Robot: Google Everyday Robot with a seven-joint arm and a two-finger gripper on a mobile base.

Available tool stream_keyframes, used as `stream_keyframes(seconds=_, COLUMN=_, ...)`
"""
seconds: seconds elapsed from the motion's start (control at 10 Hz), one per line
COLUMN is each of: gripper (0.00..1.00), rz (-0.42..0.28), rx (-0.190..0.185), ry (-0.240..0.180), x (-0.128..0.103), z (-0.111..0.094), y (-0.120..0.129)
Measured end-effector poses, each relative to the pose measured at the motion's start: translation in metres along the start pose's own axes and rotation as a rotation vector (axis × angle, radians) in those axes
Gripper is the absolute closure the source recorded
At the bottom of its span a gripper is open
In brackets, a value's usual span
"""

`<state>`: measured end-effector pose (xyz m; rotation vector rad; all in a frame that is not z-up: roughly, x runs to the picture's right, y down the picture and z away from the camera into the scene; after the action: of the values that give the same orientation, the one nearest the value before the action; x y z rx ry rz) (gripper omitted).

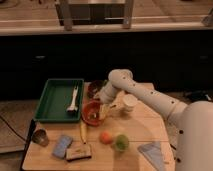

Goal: Place fork in red bowl

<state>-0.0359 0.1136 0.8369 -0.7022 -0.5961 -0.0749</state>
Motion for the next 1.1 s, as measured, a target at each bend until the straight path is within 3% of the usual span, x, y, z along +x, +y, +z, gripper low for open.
stream_keyframes(seconds=1.1, gripper=0.20, rz=0.000, rx=0.000, ry=0.000, x=0.0000, z=0.0000, y=0.0000)
